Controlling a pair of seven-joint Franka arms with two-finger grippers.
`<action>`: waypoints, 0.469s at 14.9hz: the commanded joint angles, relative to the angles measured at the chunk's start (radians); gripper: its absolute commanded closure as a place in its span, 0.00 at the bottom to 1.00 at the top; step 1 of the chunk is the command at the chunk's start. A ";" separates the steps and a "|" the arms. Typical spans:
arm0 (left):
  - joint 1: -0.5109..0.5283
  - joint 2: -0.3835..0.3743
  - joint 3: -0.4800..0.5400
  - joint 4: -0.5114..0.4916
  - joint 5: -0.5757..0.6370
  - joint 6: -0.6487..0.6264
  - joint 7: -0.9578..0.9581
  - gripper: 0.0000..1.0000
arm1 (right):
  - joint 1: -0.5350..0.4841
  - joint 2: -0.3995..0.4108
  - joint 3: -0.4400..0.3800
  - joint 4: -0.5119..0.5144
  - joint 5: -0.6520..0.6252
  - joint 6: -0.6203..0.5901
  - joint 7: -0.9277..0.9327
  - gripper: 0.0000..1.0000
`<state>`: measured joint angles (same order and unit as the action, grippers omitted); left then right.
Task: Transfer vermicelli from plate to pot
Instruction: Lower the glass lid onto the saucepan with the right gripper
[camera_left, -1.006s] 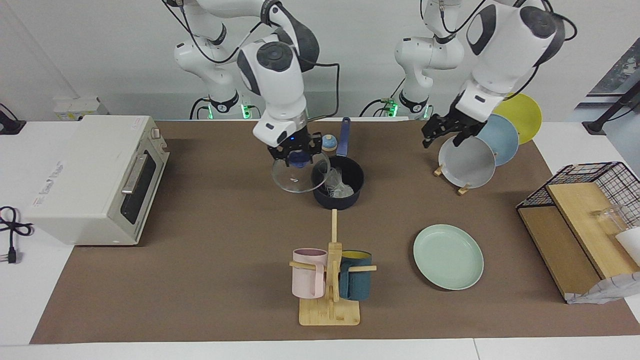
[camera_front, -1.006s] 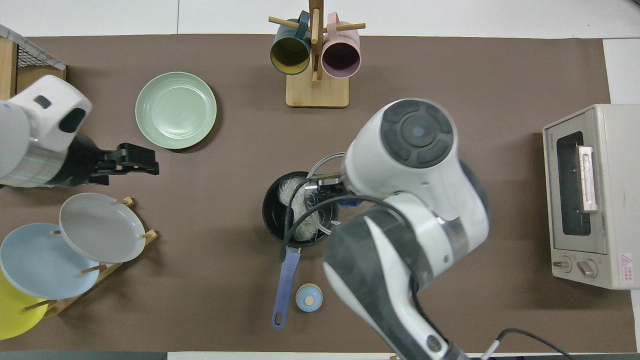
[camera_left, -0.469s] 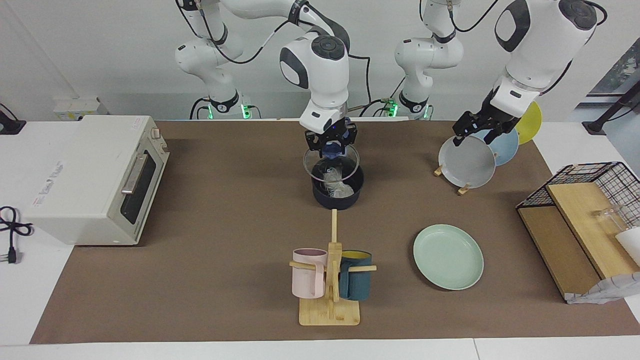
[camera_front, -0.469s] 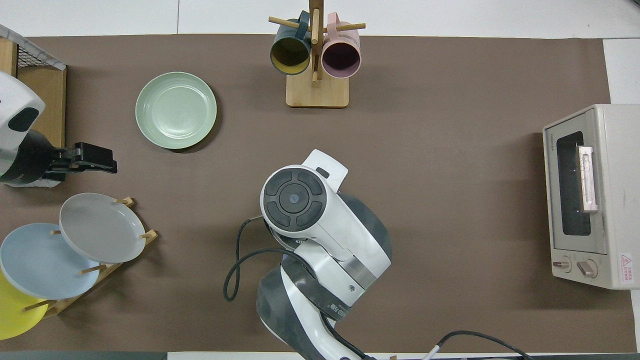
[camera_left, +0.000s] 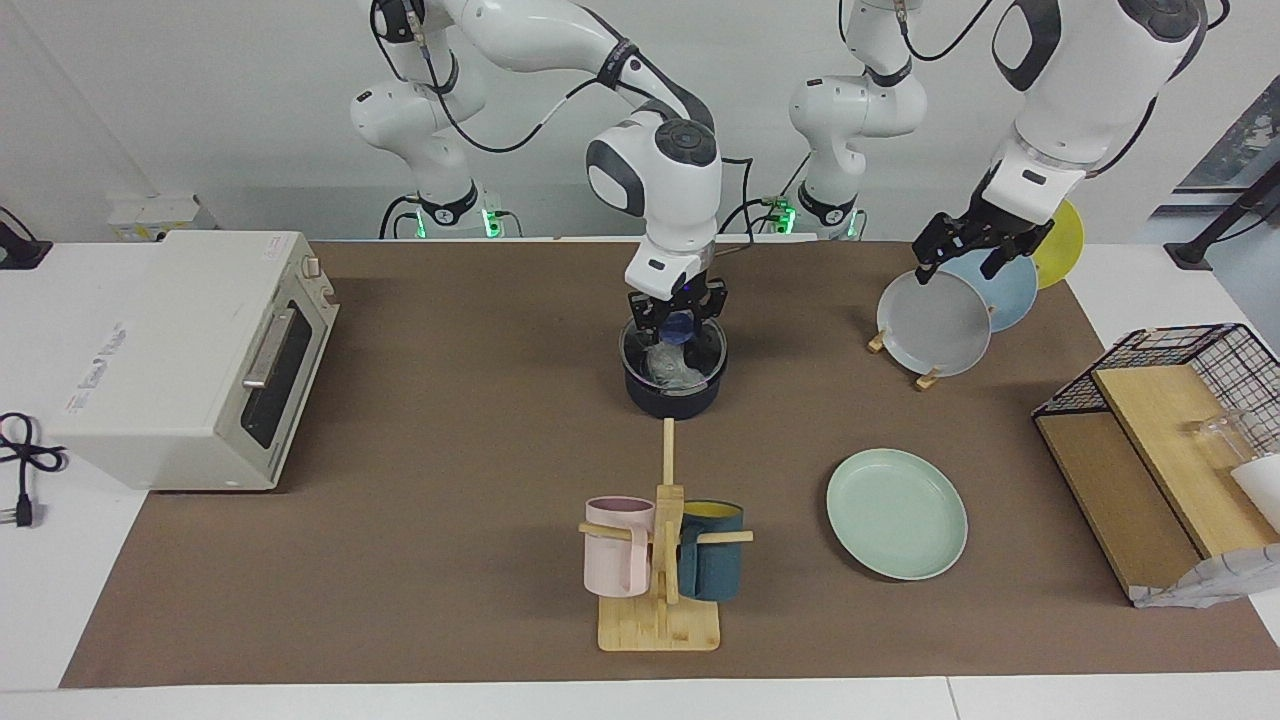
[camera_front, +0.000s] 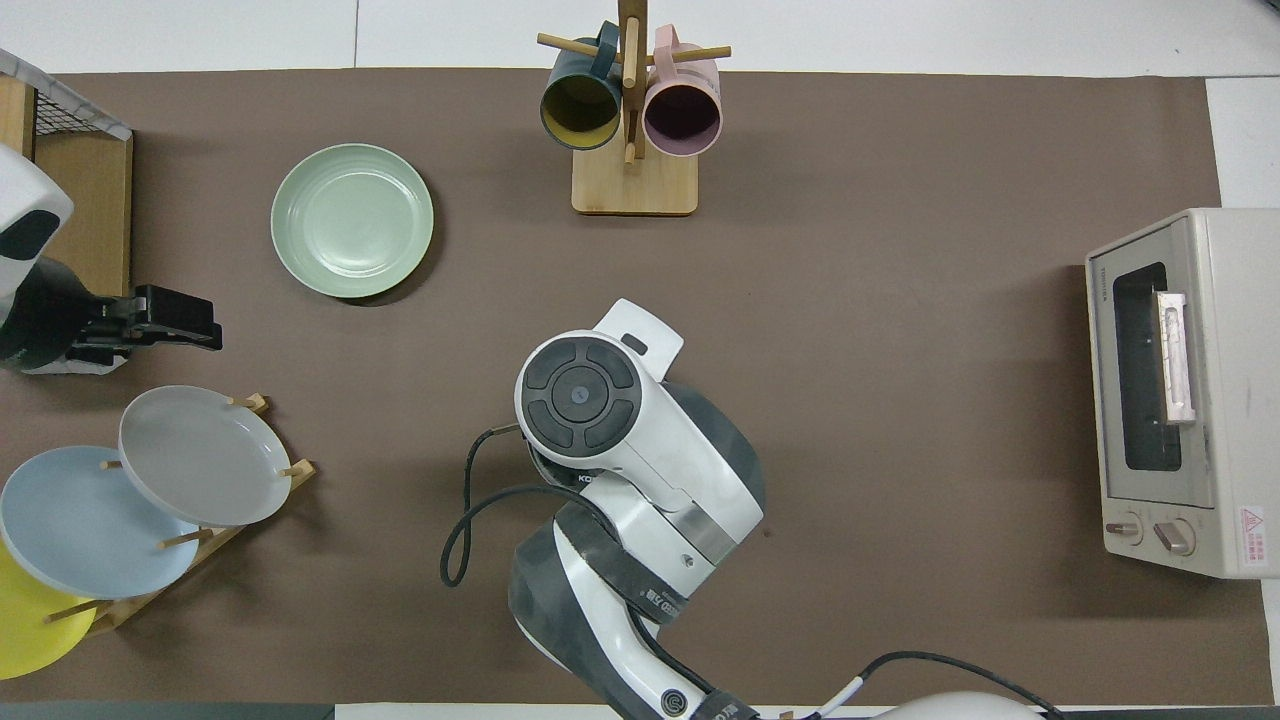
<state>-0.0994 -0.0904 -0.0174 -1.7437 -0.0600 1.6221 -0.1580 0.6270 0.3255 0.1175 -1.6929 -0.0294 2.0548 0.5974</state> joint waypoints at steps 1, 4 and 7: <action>0.001 0.011 -0.003 0.006 0.023 -0.028 0.015 0.00 | -0.001 0.017 0.002 0.016 -0.003 0.007 0.021 0.63; -0.005 0.018 -0.001 0.015 0.043 -0.030 0.024 0.00 | 0.003 0.017 0.002 0.019 -0.014 0.007 0.021 0.63; -0.010 0.029 -0.001 0.027 0.063 -0.022 0.028 0.00 | 0.007 0.017 0.001 0.024 -0.021 0.010 0.027 0.63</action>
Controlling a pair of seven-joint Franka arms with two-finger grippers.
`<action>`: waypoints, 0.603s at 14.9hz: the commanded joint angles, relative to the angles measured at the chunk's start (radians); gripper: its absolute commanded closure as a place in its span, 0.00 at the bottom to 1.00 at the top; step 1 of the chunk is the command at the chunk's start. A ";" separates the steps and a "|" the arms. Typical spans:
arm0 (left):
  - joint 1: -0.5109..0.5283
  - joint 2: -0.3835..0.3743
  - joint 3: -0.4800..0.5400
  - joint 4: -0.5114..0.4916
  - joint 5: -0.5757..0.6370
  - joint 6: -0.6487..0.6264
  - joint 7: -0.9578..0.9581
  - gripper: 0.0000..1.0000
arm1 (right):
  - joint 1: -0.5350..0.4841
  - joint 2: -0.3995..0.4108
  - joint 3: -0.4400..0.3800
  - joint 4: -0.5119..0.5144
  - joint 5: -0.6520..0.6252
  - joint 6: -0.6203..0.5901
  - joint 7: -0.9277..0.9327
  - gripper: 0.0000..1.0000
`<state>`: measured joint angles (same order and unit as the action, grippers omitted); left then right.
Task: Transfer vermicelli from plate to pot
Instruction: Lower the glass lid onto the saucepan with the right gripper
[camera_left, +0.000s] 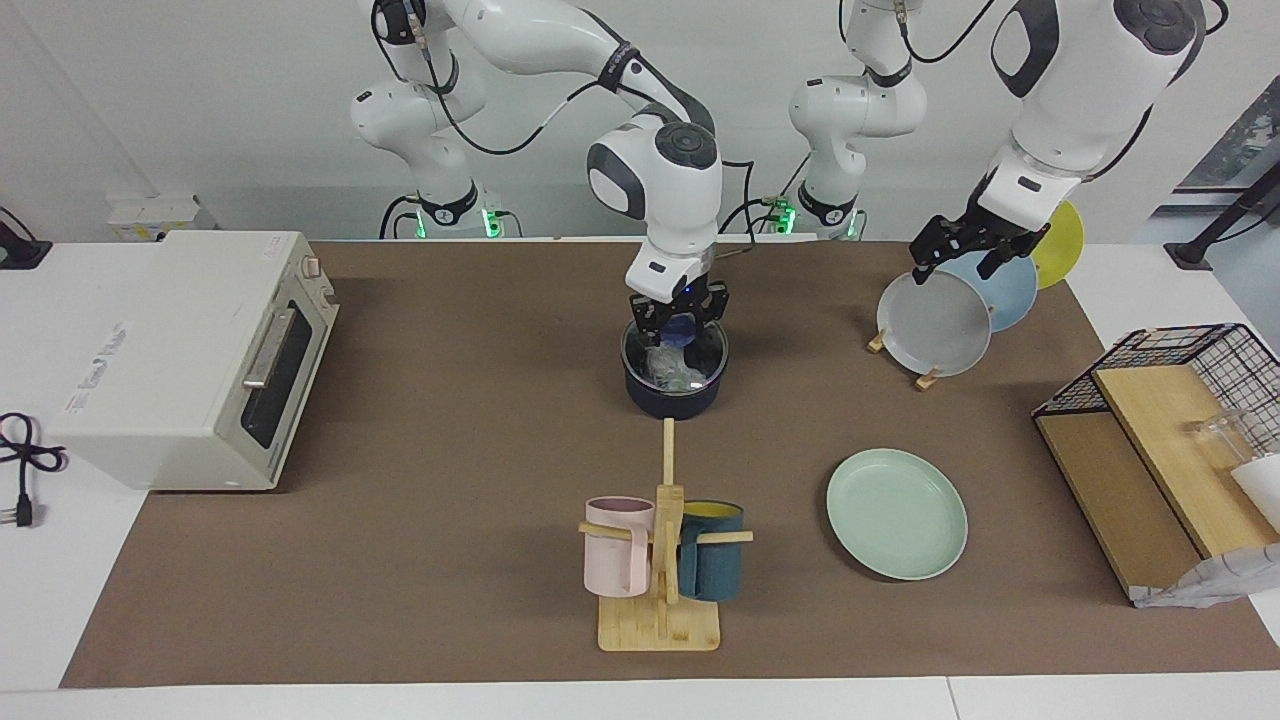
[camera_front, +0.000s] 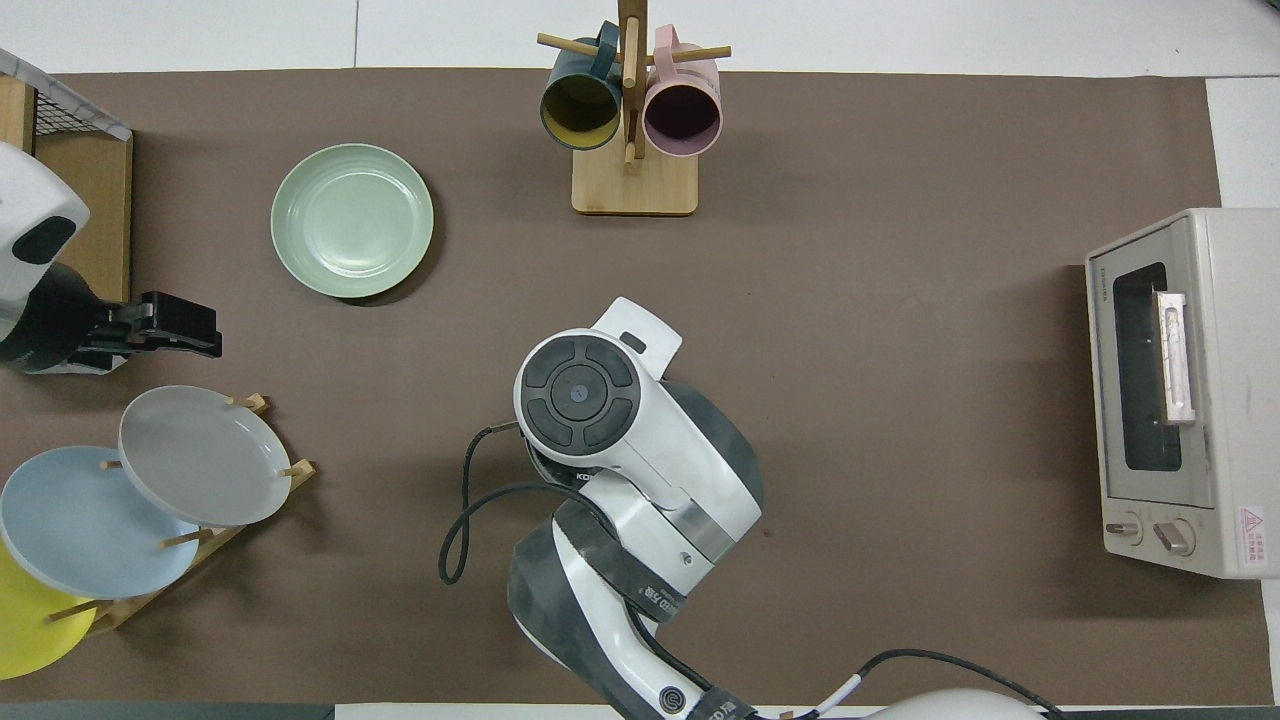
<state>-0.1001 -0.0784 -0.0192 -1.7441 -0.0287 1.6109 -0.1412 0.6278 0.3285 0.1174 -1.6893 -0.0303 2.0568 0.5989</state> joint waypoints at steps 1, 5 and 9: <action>-0.009 0.034 0.004 0.035 0.032 -0.020 0.011 0.00 | 0.007 0.014 0.001 0.019 -0.022 0.009 0.032 0.63; 0.002 0.028 -0.008 0.051 0.030 -0.022 0.011 0.00 | 0.009 0.014 0.001 0.014 -0.062 0.032 0.035 0.62; 0.005 0.022 -0.007 0.046 0.029 -0.020 0.014 0.00 | 0.009 0.018 0.002 0.002 -0.062 0.055 0.059 0.61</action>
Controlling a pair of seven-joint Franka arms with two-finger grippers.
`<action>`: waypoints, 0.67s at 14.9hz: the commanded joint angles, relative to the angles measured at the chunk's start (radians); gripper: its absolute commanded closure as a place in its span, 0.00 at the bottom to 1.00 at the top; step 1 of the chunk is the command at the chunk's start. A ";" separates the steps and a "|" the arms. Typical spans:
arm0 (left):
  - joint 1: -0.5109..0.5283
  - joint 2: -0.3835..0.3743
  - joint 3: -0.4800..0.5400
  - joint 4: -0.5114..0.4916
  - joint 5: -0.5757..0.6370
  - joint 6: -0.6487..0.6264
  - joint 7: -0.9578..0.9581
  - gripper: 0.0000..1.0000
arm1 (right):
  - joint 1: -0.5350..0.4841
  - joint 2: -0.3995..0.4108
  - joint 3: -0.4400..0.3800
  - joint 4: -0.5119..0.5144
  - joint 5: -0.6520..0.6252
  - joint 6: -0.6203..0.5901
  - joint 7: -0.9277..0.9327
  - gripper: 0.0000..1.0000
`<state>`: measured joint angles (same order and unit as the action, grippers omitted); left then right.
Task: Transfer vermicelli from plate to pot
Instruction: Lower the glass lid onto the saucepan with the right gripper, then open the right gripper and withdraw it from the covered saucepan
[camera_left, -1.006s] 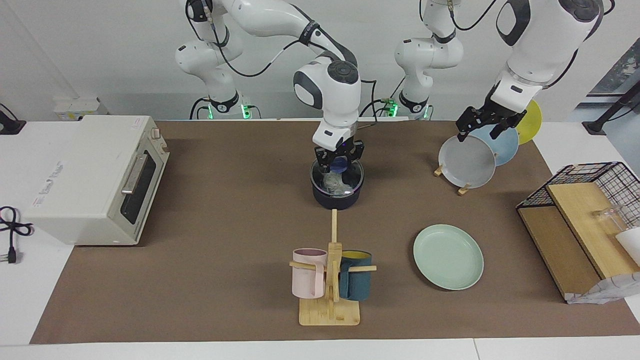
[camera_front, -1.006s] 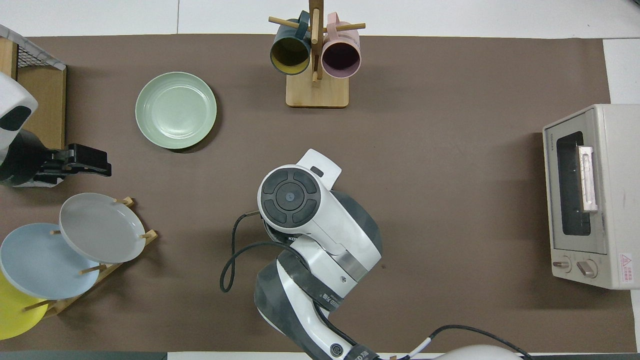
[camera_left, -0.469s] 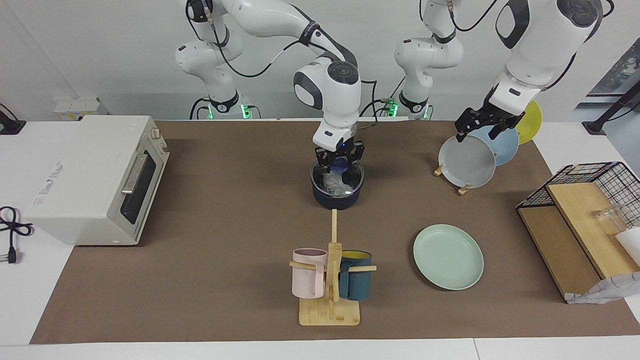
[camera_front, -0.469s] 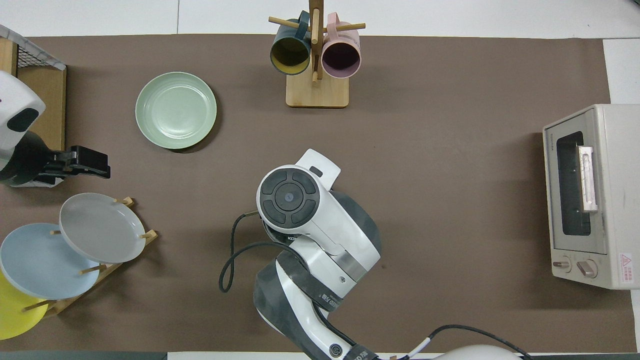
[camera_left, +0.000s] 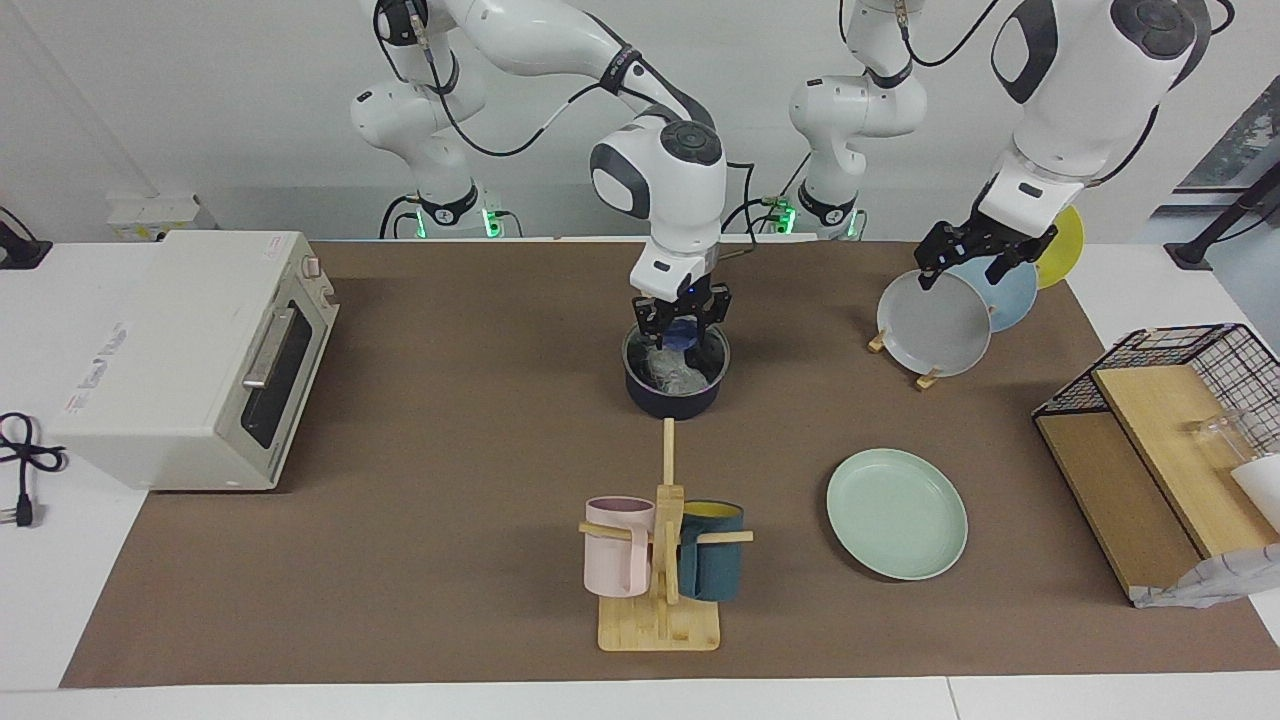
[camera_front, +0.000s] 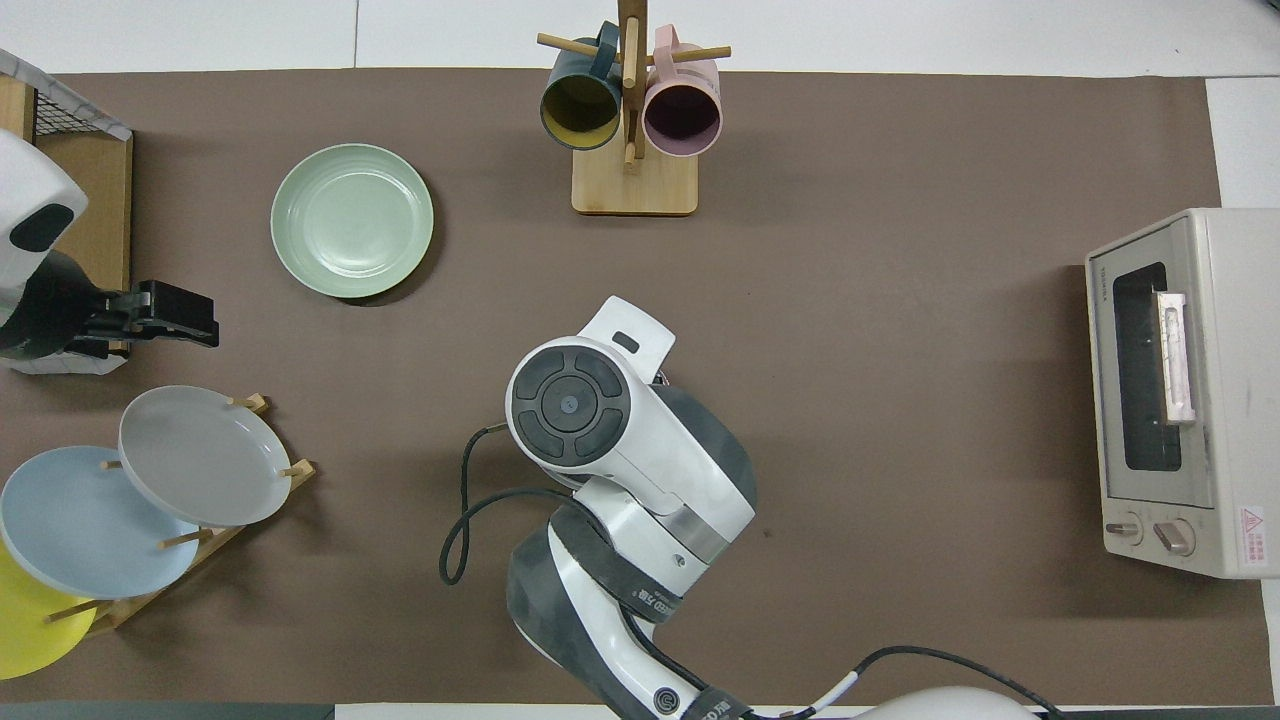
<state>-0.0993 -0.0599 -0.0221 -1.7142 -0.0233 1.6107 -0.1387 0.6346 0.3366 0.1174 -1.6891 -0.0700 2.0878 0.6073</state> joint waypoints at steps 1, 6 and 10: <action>0.004 0.003 -0.004 0.013 0.023 -0.018 0.010 0.00 | 0.002 0.013 0.002 0.002 -0.021 0.035 0.074 0.61; 0.006 -0.006 0.001 -0.001 0.023 -0.014 0.013 0.00 | 0.002 0.016 0.001 -0.001 -0.021 0.023 0.083 0.00; 0.006 -0.006 0.001 -0.002 0.023 -0.014 0.011 0.00 | -0.061 -0.028 -0.004 0.023 -0.022 -0.064 0.072 0.00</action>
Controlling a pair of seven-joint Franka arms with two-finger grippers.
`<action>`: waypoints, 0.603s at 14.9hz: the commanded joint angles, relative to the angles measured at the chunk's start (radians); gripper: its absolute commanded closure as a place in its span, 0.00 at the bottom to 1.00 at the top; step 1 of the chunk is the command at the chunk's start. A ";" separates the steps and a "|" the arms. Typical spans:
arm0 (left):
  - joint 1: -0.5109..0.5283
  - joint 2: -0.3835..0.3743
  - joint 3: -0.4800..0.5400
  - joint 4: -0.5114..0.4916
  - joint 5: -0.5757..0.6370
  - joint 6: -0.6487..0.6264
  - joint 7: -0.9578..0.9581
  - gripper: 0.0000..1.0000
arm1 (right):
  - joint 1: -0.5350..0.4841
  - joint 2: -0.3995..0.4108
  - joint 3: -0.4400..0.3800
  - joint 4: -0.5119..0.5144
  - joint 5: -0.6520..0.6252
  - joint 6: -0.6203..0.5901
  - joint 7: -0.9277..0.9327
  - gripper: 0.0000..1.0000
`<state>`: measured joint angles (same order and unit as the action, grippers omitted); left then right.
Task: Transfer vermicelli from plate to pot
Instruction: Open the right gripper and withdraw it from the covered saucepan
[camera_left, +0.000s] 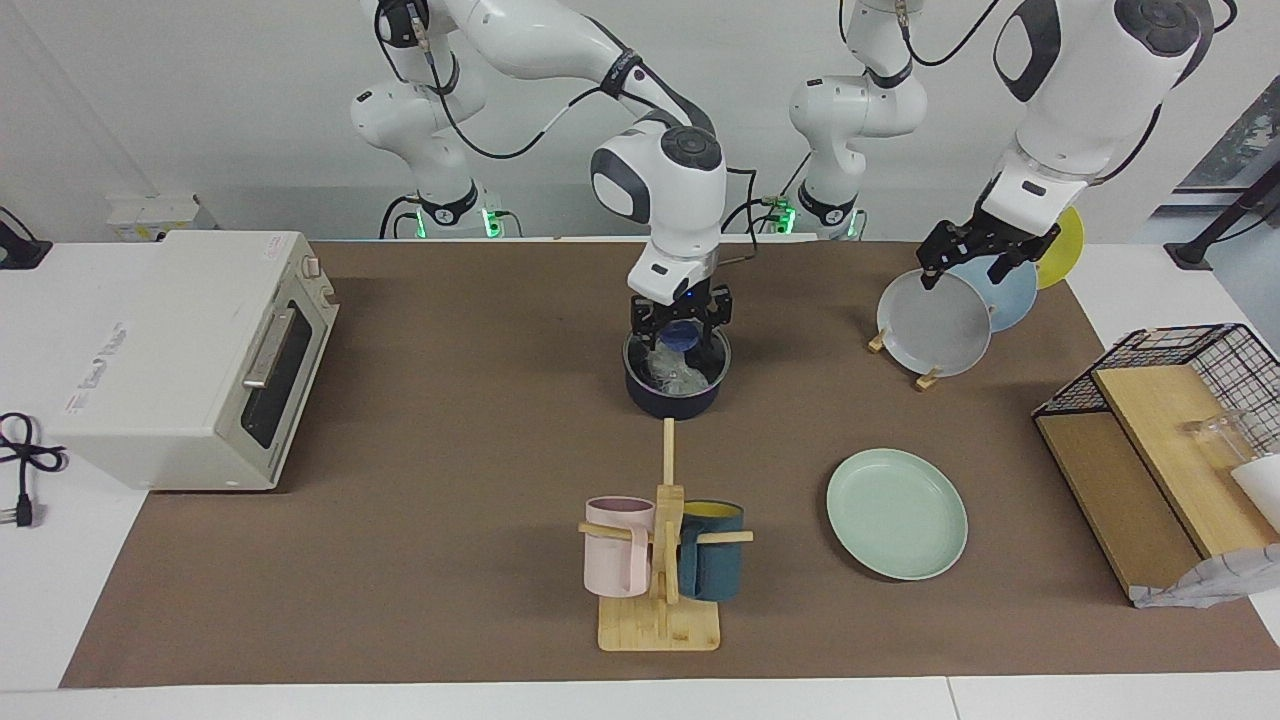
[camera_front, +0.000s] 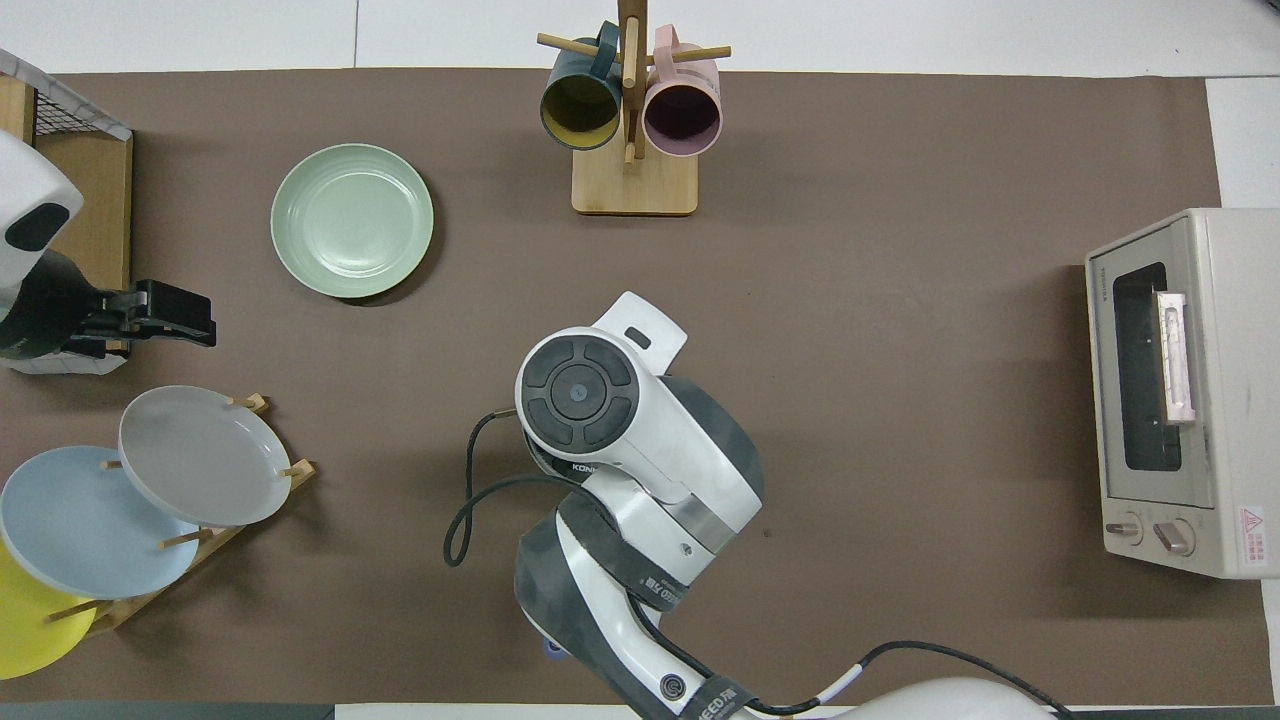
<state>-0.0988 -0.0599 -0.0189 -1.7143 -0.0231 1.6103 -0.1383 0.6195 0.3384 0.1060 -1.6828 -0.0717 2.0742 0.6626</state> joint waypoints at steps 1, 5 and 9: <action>0.005 -0.008 -0.003 -0.002 0.023 -0.013 0.010 0.00 | -0.064 -0.051 0.007 0.018 -0.019 -0.083 0.009 0.00; 0.004 -0.006 -0.003 -0.002 0.023 -0.012 0.006 0.00 | -0.176 -0.127 0.004 0.107 -0.004 -0.308 -0.113 0.00; 0.002 -0.006 -0.003 -0.002 0.022 -0.007 0.008 0.00 | -0.329 -0.232 0.004 0.152 0.009 -0.497 -0.291 0.00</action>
<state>-0.0988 -0.0599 -0.0190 -1.7143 -0.0231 1.6102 -0.1383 0.3627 0.1579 0.0985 -1.5380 -0.0715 1.6418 0.4655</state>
